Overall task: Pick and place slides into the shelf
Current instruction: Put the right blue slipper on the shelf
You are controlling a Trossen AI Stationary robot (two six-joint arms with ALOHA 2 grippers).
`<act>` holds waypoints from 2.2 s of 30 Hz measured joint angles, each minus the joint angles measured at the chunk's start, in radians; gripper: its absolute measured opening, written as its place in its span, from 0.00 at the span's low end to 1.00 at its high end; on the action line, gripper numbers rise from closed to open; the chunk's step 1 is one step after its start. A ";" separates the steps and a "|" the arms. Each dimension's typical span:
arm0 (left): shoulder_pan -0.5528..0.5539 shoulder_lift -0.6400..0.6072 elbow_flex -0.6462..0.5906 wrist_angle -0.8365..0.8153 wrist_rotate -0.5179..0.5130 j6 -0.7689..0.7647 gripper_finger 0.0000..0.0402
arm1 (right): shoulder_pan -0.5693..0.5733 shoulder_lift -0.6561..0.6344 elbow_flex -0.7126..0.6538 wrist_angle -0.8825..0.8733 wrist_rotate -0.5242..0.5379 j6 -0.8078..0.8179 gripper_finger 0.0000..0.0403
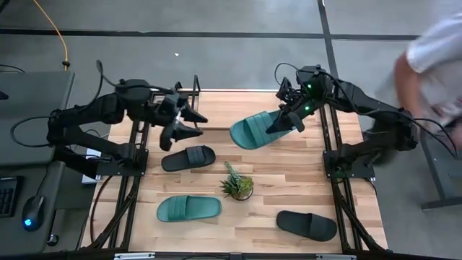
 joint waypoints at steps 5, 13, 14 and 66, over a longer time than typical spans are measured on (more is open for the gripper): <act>0.002 0.095 0.109 -0.130 -0.023 0.196 0.56 | 0.006 0.062 0.089 0.000 -0.095 0.002 0.00; 0.000 0.151 0.251 -0.238 -0.129 0.502 0.56 | 0.012 0.135 0.189 0.001 -0.238 0.046 0.00; 0.000 0.151 0.260 -0.233 -0.135 0.538 0.56 | 0.012 0.143 0.198 0.007 -0.256 0.046 0.00; -0.204 0.295 0.365 -0.081 -0.230 0.885 0.56 | -0.017 0.297 0.302 0.264 -0.485 0.254 0.00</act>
